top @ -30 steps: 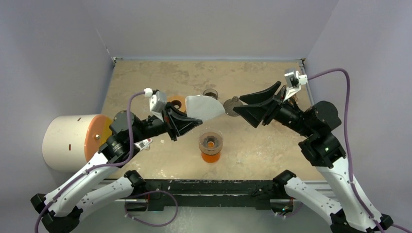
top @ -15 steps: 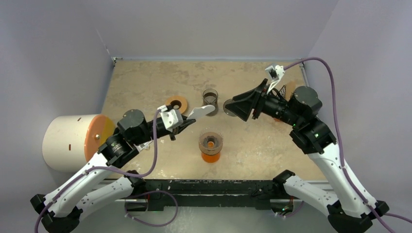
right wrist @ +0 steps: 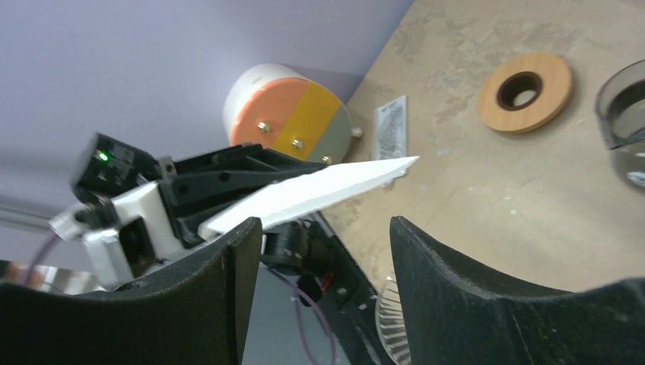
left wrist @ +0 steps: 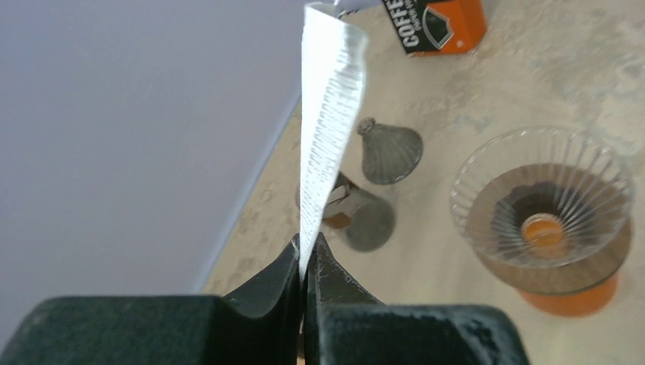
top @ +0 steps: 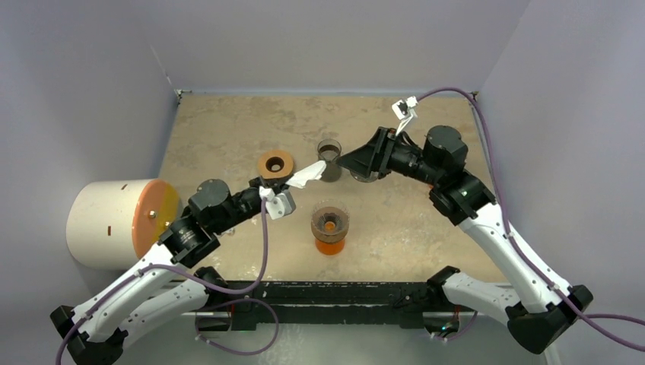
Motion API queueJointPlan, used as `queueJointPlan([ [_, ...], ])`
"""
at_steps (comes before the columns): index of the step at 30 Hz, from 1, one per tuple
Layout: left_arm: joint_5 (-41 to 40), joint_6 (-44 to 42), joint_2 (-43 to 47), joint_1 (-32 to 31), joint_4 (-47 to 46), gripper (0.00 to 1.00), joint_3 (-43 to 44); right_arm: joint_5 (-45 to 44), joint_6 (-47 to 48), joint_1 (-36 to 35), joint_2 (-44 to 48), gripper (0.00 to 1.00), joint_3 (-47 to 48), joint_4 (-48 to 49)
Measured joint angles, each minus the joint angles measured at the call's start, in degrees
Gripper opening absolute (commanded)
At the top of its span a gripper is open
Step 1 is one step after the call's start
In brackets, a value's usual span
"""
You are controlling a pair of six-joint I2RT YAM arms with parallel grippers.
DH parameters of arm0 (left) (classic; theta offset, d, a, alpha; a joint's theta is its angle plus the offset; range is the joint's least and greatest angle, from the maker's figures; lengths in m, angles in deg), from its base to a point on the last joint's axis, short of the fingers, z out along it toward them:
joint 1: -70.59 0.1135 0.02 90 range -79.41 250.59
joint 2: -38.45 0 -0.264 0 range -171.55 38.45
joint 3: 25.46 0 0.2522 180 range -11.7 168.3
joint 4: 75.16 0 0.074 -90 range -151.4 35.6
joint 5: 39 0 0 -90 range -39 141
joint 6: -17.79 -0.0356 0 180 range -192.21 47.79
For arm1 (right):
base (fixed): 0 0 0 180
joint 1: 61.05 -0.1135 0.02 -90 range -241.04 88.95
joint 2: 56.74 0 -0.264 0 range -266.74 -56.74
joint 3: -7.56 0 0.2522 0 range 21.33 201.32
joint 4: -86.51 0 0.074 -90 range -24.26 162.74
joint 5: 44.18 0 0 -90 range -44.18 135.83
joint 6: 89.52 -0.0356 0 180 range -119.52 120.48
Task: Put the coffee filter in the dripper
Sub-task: Pick up the coffee filter from the coffee filter holder.
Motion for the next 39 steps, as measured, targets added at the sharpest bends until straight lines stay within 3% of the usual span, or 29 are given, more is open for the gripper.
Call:
queueJointPlan([
  [14,-9.9,-16.0,3.1,0.0,-12.1,0.00,-8.7,-2.4,-18.1,-8.5,-4.7,0.63,-4.1,13.4],
  [25,-10.5,-17.7,6.9,0.0,-15.8,0.00,-9.7,-9.2,-26.5,-10.2,-4.2,0.59,-12.1,18.3],
  [39,-10.5,-18.1,7.5,0.0,-16.0,0.00,-9.8,-11.0,-31.0,-10.4,-4.5,0.56,-12.1,22.6],
])
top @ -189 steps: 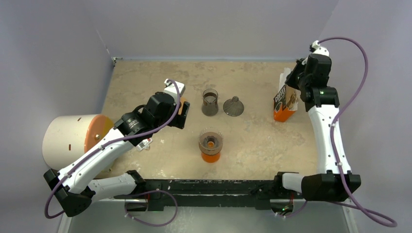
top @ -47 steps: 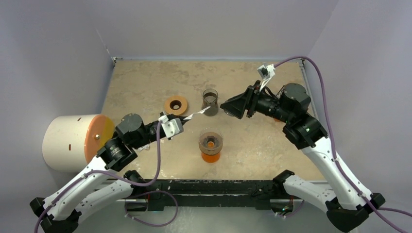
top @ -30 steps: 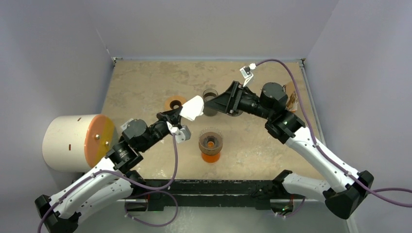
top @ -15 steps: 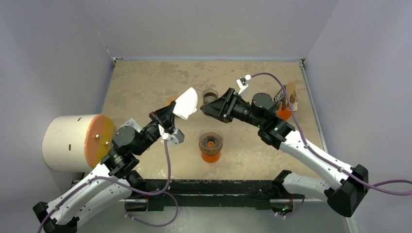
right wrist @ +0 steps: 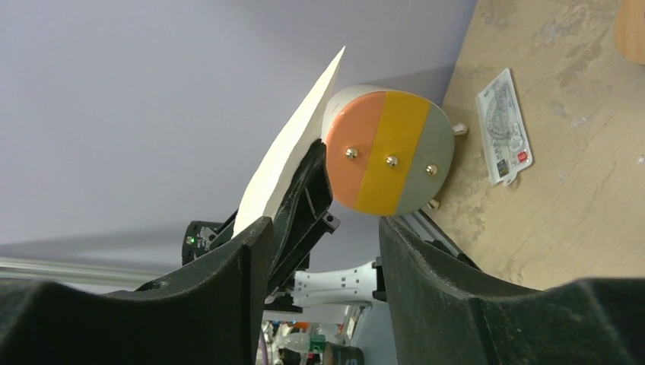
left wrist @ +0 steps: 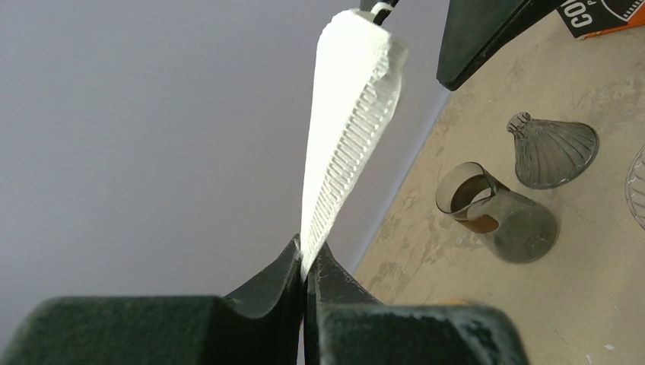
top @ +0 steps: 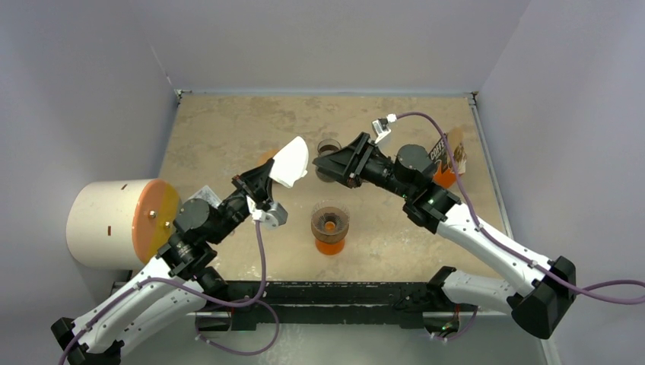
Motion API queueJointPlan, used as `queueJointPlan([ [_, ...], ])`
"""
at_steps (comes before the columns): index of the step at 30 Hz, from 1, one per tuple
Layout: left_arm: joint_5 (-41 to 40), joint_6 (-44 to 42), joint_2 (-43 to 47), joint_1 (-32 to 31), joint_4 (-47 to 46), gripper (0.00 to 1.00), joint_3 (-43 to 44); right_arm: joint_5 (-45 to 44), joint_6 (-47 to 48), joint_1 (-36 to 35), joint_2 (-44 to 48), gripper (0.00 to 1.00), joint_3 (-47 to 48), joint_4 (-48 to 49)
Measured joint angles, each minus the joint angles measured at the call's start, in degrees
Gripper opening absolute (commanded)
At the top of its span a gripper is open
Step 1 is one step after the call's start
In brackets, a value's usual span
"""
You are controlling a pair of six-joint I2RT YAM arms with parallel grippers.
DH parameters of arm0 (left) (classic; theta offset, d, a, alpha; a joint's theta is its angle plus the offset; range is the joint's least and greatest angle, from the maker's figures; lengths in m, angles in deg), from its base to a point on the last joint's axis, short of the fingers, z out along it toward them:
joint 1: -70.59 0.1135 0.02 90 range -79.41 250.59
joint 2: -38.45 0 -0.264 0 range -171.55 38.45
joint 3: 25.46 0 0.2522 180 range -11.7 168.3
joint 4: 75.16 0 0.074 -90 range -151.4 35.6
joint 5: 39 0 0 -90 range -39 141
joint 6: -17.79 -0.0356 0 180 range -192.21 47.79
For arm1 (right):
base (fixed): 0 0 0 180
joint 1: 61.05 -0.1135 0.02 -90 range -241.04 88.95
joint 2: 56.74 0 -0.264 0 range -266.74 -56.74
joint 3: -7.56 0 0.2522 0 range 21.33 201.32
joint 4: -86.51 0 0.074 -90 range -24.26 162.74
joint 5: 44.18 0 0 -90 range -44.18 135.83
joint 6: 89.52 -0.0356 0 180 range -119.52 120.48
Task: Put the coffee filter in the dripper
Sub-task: Pick up the coffee filter from the coffee filter holder, then place the coffee filter in the coffee dripper.
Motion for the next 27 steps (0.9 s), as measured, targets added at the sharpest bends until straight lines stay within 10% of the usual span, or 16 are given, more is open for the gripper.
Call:
queueJointPlan([
  [27,0.2,-0.7,1.1,0.0,0.2,0.00,-0.5,-2.6,1.2,-1.9,-0.9,0.54,3.3,-1.0],
])
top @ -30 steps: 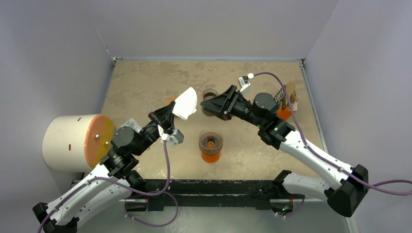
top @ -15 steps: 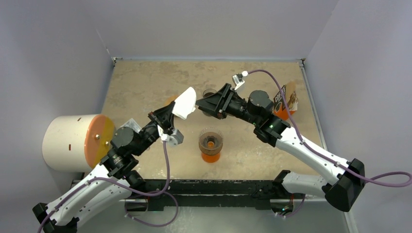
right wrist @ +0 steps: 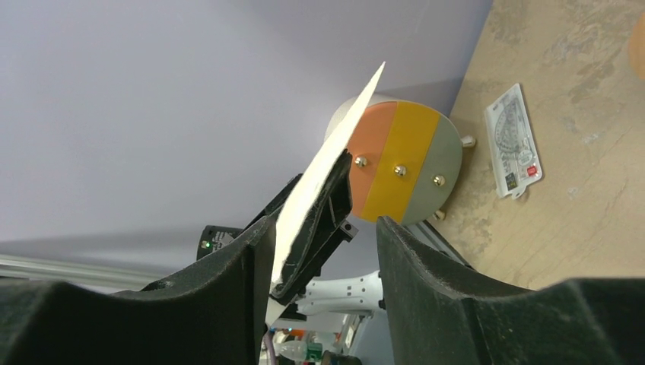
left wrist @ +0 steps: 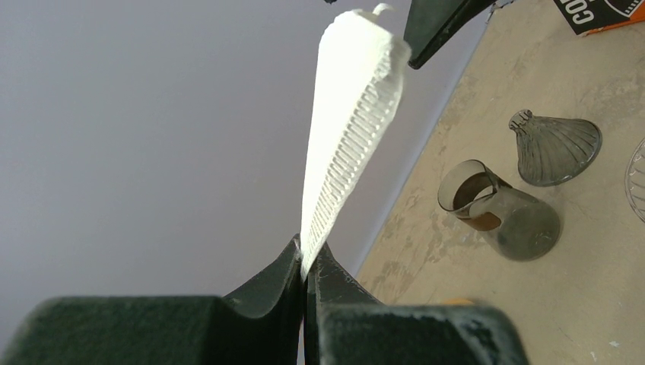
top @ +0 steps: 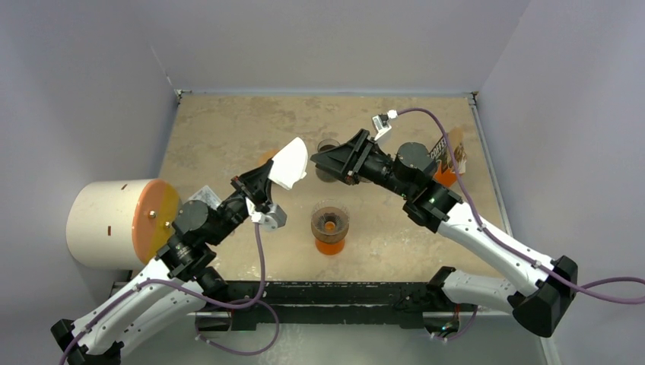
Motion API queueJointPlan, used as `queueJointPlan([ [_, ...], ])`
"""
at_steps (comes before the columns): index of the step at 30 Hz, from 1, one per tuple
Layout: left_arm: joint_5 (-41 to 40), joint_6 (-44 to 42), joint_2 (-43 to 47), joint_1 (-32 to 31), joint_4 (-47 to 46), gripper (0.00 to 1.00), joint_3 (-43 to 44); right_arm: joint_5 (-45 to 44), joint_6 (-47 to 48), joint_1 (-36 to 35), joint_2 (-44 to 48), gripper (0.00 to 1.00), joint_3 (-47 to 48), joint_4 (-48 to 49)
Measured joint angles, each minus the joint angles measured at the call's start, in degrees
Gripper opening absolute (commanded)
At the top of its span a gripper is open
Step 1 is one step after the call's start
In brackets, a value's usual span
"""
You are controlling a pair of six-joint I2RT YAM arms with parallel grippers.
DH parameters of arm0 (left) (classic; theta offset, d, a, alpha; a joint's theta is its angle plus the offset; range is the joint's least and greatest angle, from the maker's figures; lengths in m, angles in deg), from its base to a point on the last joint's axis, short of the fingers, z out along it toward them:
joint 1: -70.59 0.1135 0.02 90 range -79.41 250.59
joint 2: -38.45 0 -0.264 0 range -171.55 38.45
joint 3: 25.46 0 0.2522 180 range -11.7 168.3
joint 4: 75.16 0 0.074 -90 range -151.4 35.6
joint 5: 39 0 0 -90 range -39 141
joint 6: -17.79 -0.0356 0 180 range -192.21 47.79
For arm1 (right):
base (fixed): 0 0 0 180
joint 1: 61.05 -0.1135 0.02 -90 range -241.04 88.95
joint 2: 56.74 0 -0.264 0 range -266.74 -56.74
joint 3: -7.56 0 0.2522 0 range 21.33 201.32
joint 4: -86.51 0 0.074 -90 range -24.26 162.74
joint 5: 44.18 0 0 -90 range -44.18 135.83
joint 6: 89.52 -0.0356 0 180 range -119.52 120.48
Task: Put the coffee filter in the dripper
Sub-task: Place the coffee filter in the coffee dripper.
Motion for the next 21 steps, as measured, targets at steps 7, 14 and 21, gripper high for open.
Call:
queueJointPlan([
  [7,0.0,-0.3,0.0,0.0,0.1,0.00,-0.1,0.0,0.1,-0.3,0.2,0.54,0.0,-0.2],
  [14,0.1,-0.3,0.0,0.0,0.1,0.00,-0.1,0.0,0.0,-1.1,-1.2,0.54,0.0,0.2],
  [21,0.3,-0.3,0.2,0.0,0.2,0.00,-0.1,0.0,0.0,-1.7,-1.7,0.53,0.0,0.5],
])
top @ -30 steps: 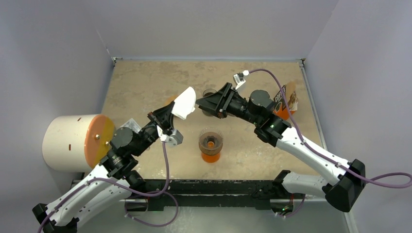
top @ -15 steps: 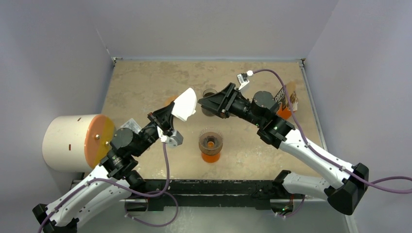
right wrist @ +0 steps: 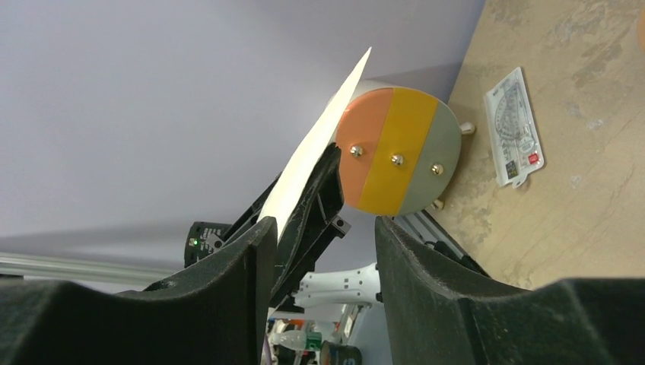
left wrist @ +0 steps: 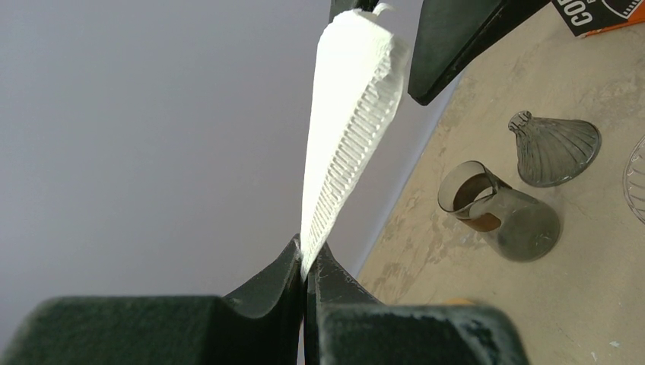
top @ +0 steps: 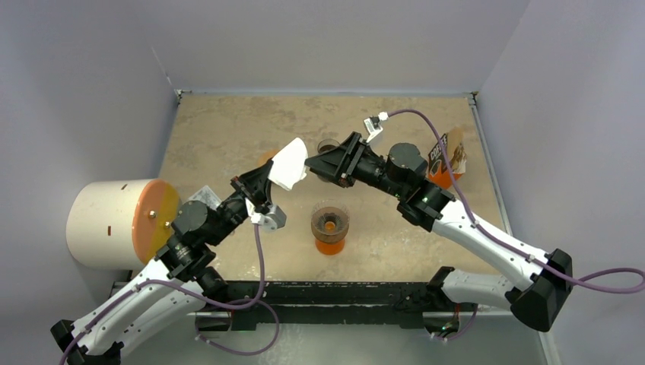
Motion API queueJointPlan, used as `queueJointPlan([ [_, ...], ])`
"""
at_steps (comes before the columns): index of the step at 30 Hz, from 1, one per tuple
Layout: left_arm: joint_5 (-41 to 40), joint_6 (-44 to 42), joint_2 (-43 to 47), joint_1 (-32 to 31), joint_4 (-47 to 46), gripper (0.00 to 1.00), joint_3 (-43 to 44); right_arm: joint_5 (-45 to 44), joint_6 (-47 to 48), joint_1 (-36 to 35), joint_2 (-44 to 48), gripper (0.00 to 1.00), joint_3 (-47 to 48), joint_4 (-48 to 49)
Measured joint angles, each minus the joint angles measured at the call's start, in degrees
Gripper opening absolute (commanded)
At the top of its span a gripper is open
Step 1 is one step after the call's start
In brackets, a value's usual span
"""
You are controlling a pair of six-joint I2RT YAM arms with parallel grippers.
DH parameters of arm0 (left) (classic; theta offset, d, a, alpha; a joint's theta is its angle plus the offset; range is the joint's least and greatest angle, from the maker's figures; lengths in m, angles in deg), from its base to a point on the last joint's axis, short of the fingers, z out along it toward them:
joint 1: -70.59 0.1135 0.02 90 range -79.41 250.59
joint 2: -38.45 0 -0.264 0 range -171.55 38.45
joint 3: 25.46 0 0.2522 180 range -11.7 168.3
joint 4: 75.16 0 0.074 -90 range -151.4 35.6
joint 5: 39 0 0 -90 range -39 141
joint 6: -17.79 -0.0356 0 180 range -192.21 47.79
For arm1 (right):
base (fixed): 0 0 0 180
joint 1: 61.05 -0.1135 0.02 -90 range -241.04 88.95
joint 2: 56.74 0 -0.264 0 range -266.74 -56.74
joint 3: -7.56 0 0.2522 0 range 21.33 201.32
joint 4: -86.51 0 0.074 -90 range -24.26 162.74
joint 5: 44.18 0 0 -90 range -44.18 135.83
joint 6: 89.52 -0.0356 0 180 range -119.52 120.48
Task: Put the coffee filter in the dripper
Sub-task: Place the coffee filter in the coffee dripper.
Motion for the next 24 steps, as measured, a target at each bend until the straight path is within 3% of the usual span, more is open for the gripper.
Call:
queueJointPlan([
  [5,0.4,0.0,0.0,0.0,0.1,0.00,0.0,0.0,0.0,-0.7,-1.5,0.53,1.0,0.4],
  [14,1.9,-0.1,0.0,0.0,1.2,0.00,0.0,0.0,-0.2,-1.9,-4.2,0.38,2.6,0.9],
  [24,3.5,-2.1,0.0,0.0,3.1,0.01,0.0,0.1,0.0,-1.9,-4.4,0.01,2.9,0.9],
])
